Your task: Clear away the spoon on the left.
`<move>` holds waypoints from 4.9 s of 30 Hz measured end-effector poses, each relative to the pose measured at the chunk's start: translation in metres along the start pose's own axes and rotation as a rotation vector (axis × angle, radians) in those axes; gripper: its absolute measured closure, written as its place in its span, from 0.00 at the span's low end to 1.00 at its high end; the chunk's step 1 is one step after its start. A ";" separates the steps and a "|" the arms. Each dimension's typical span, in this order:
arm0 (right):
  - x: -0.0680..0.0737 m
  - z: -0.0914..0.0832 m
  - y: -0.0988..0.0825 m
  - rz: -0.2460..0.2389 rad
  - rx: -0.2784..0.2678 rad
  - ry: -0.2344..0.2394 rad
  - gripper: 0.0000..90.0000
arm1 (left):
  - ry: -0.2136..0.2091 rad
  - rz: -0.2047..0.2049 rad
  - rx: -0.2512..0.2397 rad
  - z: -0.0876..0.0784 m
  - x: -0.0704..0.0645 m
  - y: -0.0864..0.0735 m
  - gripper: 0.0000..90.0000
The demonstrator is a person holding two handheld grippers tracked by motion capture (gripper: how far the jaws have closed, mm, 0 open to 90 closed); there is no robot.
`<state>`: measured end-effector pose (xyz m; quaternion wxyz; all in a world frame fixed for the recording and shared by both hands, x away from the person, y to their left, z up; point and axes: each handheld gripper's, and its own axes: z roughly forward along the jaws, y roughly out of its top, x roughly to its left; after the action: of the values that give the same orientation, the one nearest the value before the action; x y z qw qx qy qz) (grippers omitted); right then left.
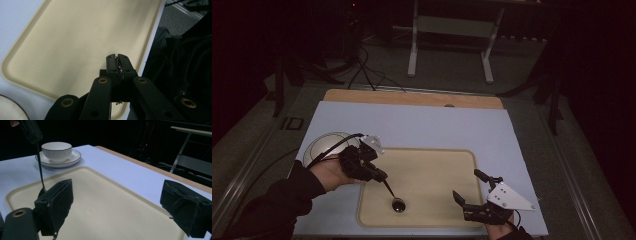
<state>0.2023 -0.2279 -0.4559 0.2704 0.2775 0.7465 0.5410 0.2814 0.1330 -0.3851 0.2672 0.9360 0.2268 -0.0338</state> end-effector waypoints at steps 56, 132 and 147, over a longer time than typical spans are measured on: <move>-0.001 0.003 -0.002 0.010 0.019 0.021 0.13 | 0.043 -0.141 -0.352 0.087 0.056 0.007 0.88; -0.003 0.006 -0.004 0.027 0.030 0.028 0.13 | 0.168 -0.318 -0.423 0.118 0.052 0.015 0.12; -0.003 0.007 -0.005 0.030 0.039 0.025 0.13 | 0.137 -0.133 -0.488 0.088 0.025 0.006 0.01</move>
<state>0.2090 -0.2268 -0.4620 0.2475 0.2872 0.7559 0.5338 0.3115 0.0935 -0.4623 0.4660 0.8270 0.3071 0.0680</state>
